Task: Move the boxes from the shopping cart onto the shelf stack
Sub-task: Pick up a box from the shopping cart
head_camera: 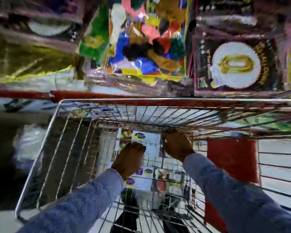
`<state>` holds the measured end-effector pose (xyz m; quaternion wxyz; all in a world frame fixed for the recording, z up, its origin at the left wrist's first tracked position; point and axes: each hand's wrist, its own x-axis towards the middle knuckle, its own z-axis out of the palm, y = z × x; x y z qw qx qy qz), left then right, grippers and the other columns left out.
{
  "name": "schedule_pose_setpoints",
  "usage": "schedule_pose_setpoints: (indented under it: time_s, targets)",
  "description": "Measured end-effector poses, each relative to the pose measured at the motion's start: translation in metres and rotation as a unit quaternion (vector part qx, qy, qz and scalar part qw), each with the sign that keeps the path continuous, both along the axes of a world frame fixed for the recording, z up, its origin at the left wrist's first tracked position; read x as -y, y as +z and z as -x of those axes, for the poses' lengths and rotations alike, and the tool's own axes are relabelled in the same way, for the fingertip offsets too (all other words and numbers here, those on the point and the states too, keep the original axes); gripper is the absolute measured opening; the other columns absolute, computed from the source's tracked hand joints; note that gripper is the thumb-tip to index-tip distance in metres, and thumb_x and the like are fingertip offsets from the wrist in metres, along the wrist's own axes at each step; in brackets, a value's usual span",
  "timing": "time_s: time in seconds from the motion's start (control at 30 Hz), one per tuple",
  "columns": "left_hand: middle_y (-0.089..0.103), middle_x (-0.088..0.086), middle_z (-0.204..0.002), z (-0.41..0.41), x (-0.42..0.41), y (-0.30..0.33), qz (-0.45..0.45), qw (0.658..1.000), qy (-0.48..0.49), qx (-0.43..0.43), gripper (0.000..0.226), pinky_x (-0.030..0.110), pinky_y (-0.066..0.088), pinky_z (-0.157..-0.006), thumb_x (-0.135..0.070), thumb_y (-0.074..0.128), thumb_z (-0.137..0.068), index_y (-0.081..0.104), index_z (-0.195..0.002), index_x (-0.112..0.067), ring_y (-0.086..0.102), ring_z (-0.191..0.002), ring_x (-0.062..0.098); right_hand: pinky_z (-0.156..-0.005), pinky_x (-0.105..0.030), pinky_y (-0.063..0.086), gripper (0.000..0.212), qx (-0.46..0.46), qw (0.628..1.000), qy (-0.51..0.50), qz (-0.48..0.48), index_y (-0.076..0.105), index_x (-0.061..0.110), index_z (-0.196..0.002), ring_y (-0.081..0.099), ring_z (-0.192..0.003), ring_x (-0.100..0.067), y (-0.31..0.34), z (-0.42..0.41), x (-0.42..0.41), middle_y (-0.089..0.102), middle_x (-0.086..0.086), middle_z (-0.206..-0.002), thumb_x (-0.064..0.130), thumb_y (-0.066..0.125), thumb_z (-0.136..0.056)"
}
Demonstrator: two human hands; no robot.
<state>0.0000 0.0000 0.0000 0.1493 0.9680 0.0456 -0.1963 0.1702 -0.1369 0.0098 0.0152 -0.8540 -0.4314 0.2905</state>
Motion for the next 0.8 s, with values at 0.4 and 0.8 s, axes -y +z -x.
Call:
schedule_pose_setpoints:
  time_s: [0.4,0.8]
  targets:
    - [0.067,0.018,-0.101,-0.014,-0.001,-0.023,-0.114,0.993,-0.027,0.011,0.055,0.051,0.056,-0.076,0.002,0.079,-0.054,0.066,-0.107,0.000,0.063,-0.100,0.039,-0.090,-0.045,0.053,0.059,0.005,0.991,0.111,0.068,0.045,0.006,-0.134,0.055,-0.119,-0.037,-0.032,-0.012,-0.028,0.056,-0.019,-0.133,0.019,0.064,-0.080]
    - [0.074,0.012,-0.092,-0.010,-0.004,0.099,-0.060,0.998,-0.030,0.015,0.060,0.042,0.055,-0.071,-0.024,0.090,-0.051,0.069,-0.103,-0.005,0.070,-0.084,0.034,-0.086,-0.042,0.050,0.045,0.063,0.991,0.113,-0.019,0.059,0.006,-0.114,0.061,-0.107,-0.040,0.099,-0.020,-0.006,0.064,-0.021,-0.114,0.030,0.071,-0.079]
